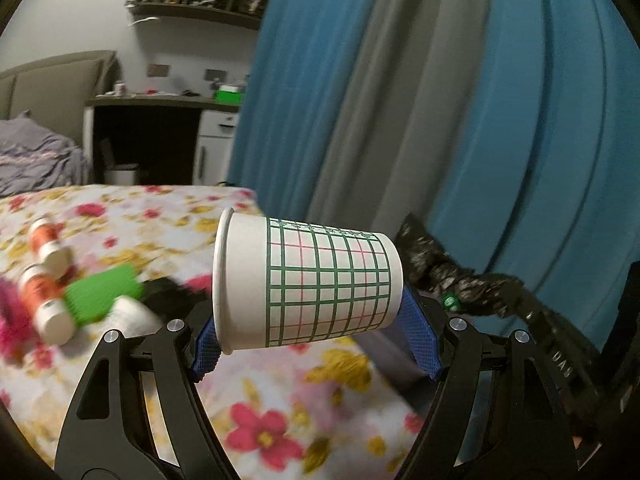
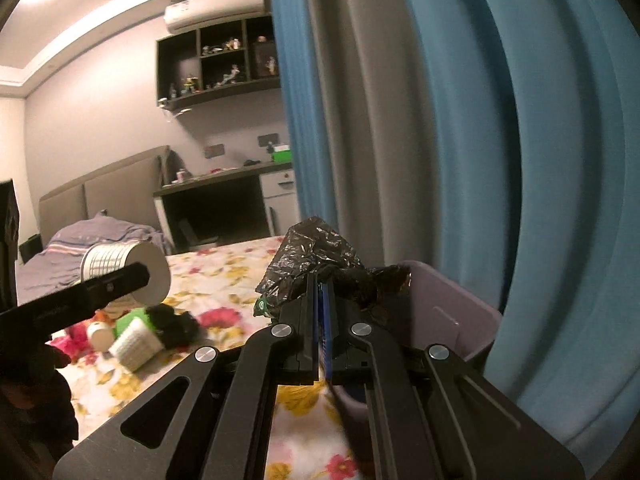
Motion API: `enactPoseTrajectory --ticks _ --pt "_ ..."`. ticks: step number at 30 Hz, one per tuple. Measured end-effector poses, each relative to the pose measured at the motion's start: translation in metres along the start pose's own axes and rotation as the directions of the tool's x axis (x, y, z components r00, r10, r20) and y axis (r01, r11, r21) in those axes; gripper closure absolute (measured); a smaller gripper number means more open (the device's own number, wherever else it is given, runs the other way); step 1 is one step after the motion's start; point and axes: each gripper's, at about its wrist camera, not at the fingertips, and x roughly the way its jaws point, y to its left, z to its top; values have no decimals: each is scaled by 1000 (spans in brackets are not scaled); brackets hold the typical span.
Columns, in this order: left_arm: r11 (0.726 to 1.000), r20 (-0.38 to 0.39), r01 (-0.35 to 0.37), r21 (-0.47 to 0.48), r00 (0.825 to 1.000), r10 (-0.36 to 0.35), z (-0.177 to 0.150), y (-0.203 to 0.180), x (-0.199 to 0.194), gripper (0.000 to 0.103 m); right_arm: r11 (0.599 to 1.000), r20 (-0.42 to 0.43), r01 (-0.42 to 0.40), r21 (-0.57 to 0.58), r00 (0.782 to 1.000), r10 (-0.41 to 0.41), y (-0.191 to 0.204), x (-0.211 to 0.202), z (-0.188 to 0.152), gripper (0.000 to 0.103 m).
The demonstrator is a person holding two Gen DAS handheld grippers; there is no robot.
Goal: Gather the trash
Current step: 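Carry the paper cup and black bag over the grey bin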
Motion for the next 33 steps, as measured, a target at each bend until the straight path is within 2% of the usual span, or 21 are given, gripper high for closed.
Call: enactPoseTrajectory --ticks 7,14,33 --pt "997 -54 70 31 996 -68 1 -33 61 28 999 -29 41 31 999 -40 -25 23 -1 100" --pt "992 -100 112 54 989 -106 -5 -54 100 28 997 -63 72 38 996 -69 -40 41 -4 100" --pt "986 -206 157 59 968 -142 -28 -73 159 28 992 -168 86 88 983 -71 -65 72 -23 100"
